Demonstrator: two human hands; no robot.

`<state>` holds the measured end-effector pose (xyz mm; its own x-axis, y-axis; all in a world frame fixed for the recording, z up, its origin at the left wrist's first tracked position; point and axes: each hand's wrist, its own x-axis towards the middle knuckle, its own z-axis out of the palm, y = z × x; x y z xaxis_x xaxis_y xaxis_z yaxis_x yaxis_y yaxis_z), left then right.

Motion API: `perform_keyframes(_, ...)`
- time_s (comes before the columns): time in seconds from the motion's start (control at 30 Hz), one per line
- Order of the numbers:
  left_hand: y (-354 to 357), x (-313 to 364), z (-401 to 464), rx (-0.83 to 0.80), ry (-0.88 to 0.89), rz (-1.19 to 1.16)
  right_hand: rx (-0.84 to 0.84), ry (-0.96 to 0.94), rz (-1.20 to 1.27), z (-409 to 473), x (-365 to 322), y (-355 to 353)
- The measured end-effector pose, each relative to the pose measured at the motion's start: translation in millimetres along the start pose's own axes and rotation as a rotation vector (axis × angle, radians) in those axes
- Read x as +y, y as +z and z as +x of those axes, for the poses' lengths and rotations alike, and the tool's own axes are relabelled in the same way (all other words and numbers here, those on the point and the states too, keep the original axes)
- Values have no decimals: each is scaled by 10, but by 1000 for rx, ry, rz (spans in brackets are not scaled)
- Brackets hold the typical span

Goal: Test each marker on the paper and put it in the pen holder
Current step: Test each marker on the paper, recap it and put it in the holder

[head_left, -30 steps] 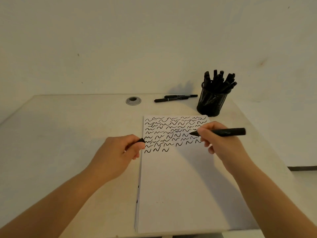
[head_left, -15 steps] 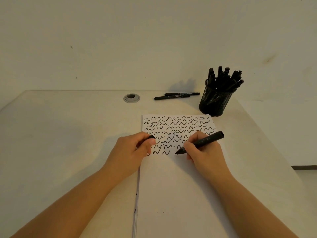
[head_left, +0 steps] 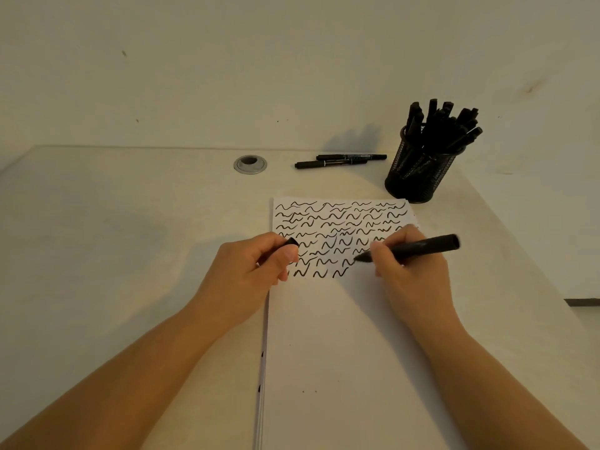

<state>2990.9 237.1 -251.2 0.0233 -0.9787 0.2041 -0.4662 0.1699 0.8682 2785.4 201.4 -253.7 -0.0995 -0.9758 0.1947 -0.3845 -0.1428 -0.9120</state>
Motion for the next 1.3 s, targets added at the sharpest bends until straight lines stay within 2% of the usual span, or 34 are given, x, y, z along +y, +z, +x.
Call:
perform_keyframes(0.07, 3, 15, -11, -3, 9, 9, 80, 2, 82, 26, -10, -31)
perform_keyframes(0.13, 13, 14, -16, -15, 20, 39, 61, 20, 164, 36, -25, -51)
perform_keyframes(0.23, 27, 4, -17, -55, 45, 82, -70, 34, 323, 23, -51, -66)
perform_keyframes(0.4, 52, 47, -40, -122, 106, 119, -281, 121, 743, 44, -52, -96)
perform_keyframes(0.47, 56, 57, -39, -132, 116, 128, -359, 121, 794, 46, -44, -97)
perform_keyframes(0.63, 56, 46, -40, -144, 137, 149, -489, 96, 762, 21, -30, -76)
perform_keyframes(0.93, 71, 121, -62, -167, 186, 194, -573, 35, 663, -28, -31, -59)
perform_keyframes(1.3, 112, 204, -114, -166, 252, 293, -457, -4, 612, -73, -59, -35)
